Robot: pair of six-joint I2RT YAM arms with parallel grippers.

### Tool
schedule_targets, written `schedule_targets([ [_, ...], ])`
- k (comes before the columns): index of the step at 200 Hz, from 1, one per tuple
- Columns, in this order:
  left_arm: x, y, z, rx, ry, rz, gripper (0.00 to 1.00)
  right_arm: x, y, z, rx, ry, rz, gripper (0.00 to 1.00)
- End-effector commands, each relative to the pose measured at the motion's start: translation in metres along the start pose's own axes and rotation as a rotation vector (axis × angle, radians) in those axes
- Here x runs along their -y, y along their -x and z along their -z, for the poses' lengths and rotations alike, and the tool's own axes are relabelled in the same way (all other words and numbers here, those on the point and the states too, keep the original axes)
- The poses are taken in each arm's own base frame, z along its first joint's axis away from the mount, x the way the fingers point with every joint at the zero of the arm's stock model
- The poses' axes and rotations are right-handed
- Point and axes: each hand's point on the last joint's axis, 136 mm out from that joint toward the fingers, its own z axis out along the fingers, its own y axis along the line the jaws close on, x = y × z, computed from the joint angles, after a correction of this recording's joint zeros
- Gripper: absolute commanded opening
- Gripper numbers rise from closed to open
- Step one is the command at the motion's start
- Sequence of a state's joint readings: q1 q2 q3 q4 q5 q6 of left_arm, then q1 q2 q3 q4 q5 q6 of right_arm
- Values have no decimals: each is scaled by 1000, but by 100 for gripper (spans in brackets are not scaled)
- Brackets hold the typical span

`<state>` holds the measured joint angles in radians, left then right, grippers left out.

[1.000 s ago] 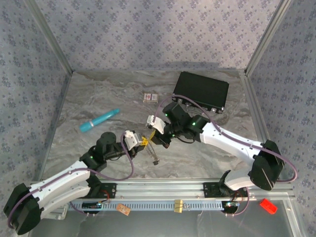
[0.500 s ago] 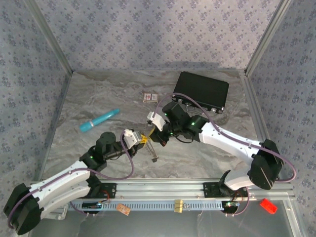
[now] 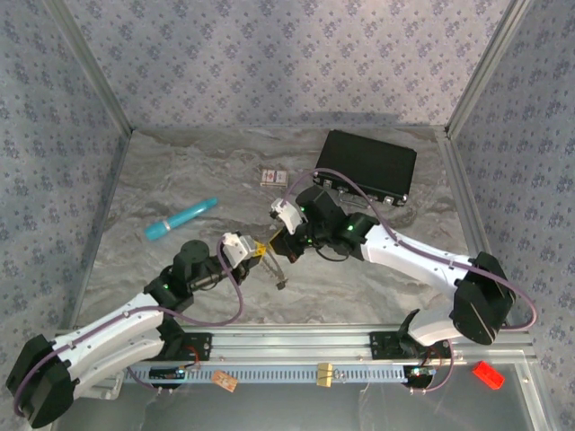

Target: Put the keys on the keyring

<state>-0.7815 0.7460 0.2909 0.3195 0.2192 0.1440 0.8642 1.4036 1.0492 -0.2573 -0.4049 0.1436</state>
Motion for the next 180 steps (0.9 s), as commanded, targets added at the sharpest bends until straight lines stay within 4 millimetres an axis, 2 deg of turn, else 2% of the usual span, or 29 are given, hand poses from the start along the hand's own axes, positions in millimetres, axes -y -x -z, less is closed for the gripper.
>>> schedule_targets([
  [1,12,37,5,148,-55,-29,0,10,1,-1,11,-21,-7,22],
  [15,13,36,5,147,-59,-35,0,9,1,6,10,-14,24,33],
  [27,14,35,5,148,-67,-45,0,8,2,16,16,-6,71,37],
  [53,19,36,5,178,-89,-86,0,17,5,39,47,-8,231,39],
  [63,22,39,6,201,-103,-101,0,12,2,41,63,39,327,39],
  [83,29,40,5,211,-144,-130,0,-7,-6,41,111,133,537,39],
  [102,33,43,5,226,-168,-150,0,-19,-12,38,134,189,637,38],
  [133,38,44,5,230,-197,-166,0,-23,-18,29,119,226,641,34],
  [180,42,45,4,230,-221,-166,0,-28,-19,27,132,253,645,26],
])
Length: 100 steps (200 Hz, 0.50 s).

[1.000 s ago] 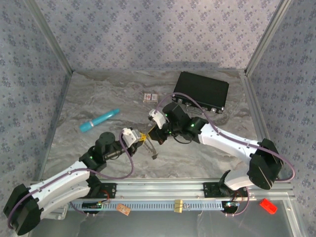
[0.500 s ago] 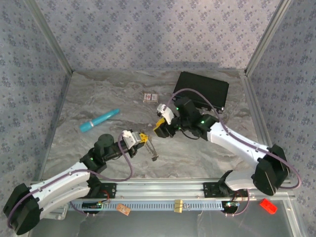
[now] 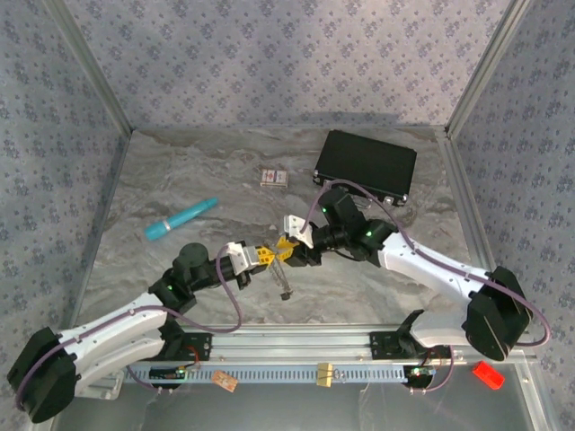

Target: Put the keys on the keyring

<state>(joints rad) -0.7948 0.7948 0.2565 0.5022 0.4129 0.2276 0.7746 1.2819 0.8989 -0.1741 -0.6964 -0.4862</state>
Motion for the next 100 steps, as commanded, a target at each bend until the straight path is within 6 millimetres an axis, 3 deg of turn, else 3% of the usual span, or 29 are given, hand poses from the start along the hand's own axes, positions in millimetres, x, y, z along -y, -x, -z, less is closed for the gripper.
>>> schedule_targets([
  [1,5,28,0,96,-33,-57,0,-7,3,-4,26,41,37,26],
  [58,5,31,1,104,-38,-57,0,-11,2,-7,19,65,43,15],
  [83,4,31,0,101,-29,-50,0,-12,6,-7,21,71,50,0],
  [90,1,30,0,90,-12,-41,0,-11,5,-6,14,71,51,0],
  [100,-4,25,0,60,16,-22,8,-10,5,-4,-2,61,51,0],
])
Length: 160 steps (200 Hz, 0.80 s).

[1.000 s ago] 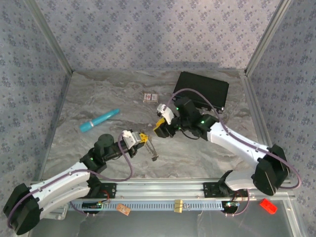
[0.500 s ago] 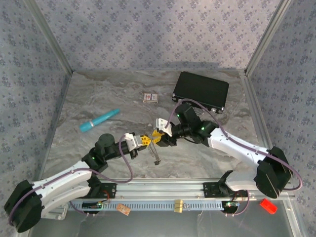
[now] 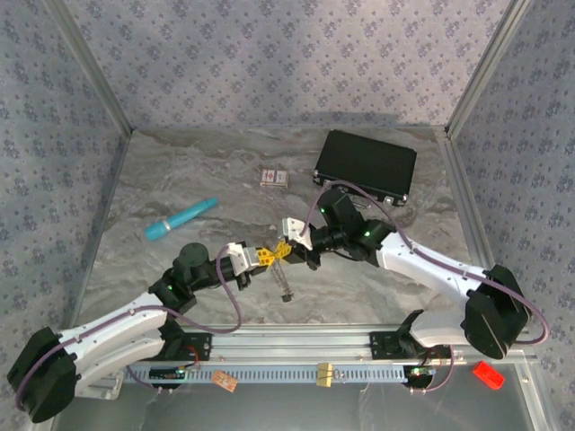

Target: Put the keys on the keyring

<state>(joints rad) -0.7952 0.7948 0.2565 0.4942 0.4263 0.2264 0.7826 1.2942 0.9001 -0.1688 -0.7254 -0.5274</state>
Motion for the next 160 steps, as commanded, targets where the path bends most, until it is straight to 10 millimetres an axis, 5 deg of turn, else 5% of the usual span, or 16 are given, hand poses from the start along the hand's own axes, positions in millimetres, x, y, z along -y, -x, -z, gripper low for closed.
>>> schedule_targets([
  [1,-7,26,0,60,34,-26,9,-4,3,-1,-15,26,9,0],
  [29,-17,9,0,-37,90,5,25,1,-5,7,-105,-30,16,0],
  [84,-12,-12,-4,-142,60,30,25,8,-17,9,-267,-85,36,0],
  [160,-4,-8,-14,-121,-3,32,22,8,-10,-1,-306,-67,60,0],
])
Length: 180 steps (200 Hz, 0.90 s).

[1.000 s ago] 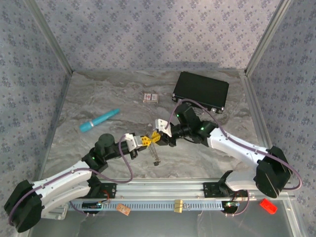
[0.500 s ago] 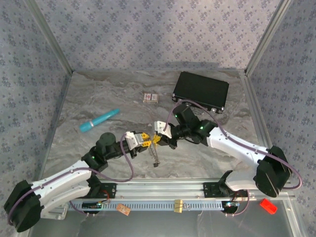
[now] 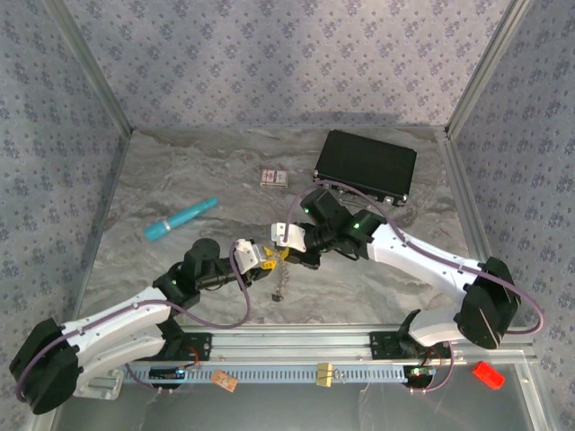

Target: Put the keys on the keyring

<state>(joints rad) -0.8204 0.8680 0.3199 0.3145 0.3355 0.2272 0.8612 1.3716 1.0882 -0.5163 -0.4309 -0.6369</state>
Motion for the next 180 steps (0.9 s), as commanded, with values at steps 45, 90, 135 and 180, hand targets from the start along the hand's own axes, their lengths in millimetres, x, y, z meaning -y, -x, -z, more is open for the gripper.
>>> schedule_targets([
  [45,2,28,-2,71,-28,-33,18,-6,16,1,14,24,56,0],
  [90,4,28,-1,76,-36,-33,14,-9,14,-1,5,29,67,0],
  [135,4,31,0,90,-34,-37,0,-12,17,2,36,42,51,0],
  [180,3,35,3,141,-24,-22,0,-3,11,14,183,33,-119,35],
])
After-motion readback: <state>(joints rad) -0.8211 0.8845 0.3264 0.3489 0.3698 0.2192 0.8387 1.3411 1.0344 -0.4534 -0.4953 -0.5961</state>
